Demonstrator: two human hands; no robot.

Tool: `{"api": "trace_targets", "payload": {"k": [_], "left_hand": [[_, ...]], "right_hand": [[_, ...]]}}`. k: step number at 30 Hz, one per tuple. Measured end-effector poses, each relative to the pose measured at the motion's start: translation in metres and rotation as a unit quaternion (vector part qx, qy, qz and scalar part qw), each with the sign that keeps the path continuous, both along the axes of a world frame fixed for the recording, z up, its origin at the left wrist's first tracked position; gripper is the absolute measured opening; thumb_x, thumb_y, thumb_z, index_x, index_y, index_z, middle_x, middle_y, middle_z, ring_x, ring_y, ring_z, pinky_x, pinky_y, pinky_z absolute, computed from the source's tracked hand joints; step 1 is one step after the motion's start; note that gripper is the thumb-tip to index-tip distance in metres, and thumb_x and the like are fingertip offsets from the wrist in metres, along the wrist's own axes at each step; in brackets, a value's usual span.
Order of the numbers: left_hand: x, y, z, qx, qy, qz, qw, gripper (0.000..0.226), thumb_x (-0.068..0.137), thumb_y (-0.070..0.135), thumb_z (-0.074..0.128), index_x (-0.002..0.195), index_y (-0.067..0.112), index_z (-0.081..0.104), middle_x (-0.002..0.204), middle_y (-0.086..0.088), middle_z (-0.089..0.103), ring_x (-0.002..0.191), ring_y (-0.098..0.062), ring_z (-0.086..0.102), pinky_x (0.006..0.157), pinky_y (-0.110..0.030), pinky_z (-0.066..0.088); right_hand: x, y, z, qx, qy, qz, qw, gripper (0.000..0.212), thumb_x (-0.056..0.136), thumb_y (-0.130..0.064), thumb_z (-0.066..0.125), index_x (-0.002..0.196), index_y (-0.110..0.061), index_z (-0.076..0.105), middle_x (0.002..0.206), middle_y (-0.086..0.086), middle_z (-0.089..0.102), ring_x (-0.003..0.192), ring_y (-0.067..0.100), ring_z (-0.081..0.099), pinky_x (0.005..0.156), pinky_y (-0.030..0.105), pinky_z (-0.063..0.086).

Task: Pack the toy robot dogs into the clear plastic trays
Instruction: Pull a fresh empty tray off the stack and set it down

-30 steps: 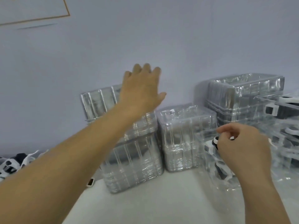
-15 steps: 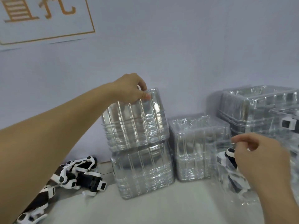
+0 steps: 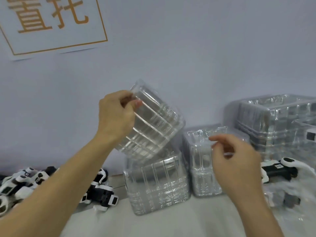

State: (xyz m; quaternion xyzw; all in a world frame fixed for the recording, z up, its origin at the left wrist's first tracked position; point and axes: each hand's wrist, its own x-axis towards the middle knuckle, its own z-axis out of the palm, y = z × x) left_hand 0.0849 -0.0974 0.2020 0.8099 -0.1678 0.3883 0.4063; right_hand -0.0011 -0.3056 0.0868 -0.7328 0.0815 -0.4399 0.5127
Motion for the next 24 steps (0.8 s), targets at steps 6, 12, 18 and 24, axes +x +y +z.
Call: {"api": "trace_targets", "payload": {"k": [6, 12, 18, 24], "left_hand": [[-0.052, 0.017, -0.063, -0.164, -0.048, -0.021, 0.985, 0.025, 0.087, 0.008, 0.072, 0.091, 0.032, 0.074, 0.082, 0.016, 0.072, 0.069, -0.001, 0.057, 0.073, -0.023, 0.05], [-0.077, 0.029, -0.096, -0.277, -0.051, -0.079, 0.956, 0.02, 0.076, 0.017, 0.071, 0.094, 0.025, 0.074, 0.085, 0.014, 0.076, 0.08, -0.002, 0.069, 0.079, -0.012, 0.053], [-0.083, 0.041, -0.108, -0.218, 0.004, -0.096, 0.971, 0.024, 0.081, 0.02, 0.065, 0.104, 0.018, 0.071, 0.095, 0.002, 0.074, 0.092, -0.015, 0.068, 0.084, -0.024, 0.055], [-0.099, 0.059, -0.097, -0.186, 0.06, -0.115, 0.974, 0.028, 0.084, 0.055, 0.063, 0.104, 0.035, 0.067, 0.103, 0.009, 0.073, 0.099, -0.01, 0.068, 0.085, -0.037, 0.051]], "right_hand": [[0.016, 0.054, -0.012, 0.104, 0.05, 0.195, 0.974, 0.056, 0.089, -0.035, 0.072, 0.14, -0.029, 0.049, 0.116, -0.024, 0.06, 0.099, -0.015, 0.059, 0.071, -0.002, 0.043], [0.02, 0.081, -0.023, 0.145, 0.027, 0.299, 0.943, 0.044, 0.078, -0.048, 0.077, 0.115, -0.054, 0.055, 0.12, -0.031, 0.062, 0.11, -0.007, 0.061, 0.085, 0.018, 0.05], [0.02, 0.079, -0.029, 0.125, -0.012, 0.299, 0.946, 0.023, 0.083, -0.019, 0.078, 0.098, -0.034, 0.068, 0.102, -0.016, 0.073, 0.099, 0.0, 0.067, 0.075, 0.009, 0.05], [0.018, 0.085, -0.024, 0.029, -0.035, 0.276, 0.96, 0.023, 0.086, -0.01, 0.074, 0.083, -0.032, 0.072, 0.087, -0.012, 0.074, 0.088, 0.006, 0.07, 0.075, 0.012, 0.05]]}}
